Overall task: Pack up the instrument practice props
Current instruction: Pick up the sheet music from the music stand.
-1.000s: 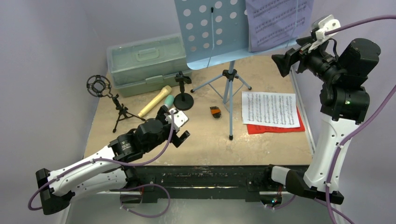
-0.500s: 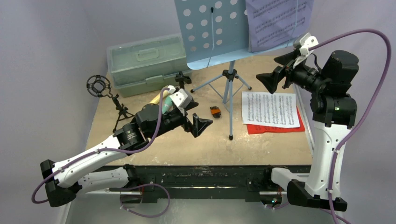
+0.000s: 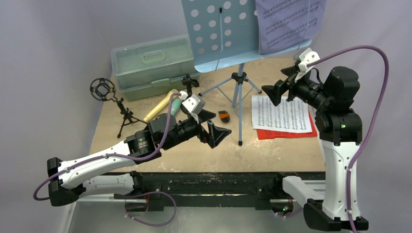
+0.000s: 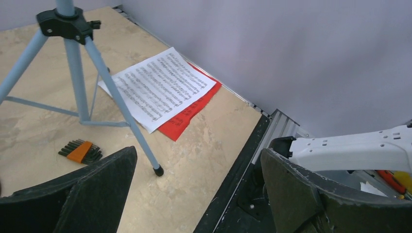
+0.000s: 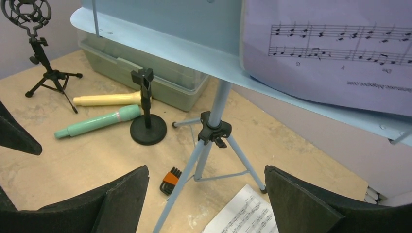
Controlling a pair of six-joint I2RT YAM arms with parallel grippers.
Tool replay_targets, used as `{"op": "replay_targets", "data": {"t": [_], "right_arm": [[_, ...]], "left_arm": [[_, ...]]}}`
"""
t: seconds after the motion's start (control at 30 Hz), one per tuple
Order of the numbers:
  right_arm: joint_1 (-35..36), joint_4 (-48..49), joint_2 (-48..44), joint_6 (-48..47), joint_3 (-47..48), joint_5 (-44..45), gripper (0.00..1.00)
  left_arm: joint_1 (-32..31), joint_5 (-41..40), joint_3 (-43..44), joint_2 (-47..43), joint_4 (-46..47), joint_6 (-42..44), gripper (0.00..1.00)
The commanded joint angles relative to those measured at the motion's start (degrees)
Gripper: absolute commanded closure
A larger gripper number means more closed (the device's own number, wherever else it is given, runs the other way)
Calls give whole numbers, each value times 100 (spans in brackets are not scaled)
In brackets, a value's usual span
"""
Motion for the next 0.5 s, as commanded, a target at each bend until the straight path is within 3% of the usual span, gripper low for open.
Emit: {"op": "replay_targets", "data": {"t": [0.0, 0.27, 0.47], "right_arm": [[688, 367, 122, 10, 235, 1194, 8], [1921, 493, 341, -337, 587, 2988, 7], [2059, 683, 521, -84, 1159, 3091, 3]], "left_arm": [[-27, -746, -258, -459, 95, -288, 0], [-21, -1668, -618, -1123, -938, -167, 0], [-21, -2000, -822, -1535, -1218, -256, 0]]}}
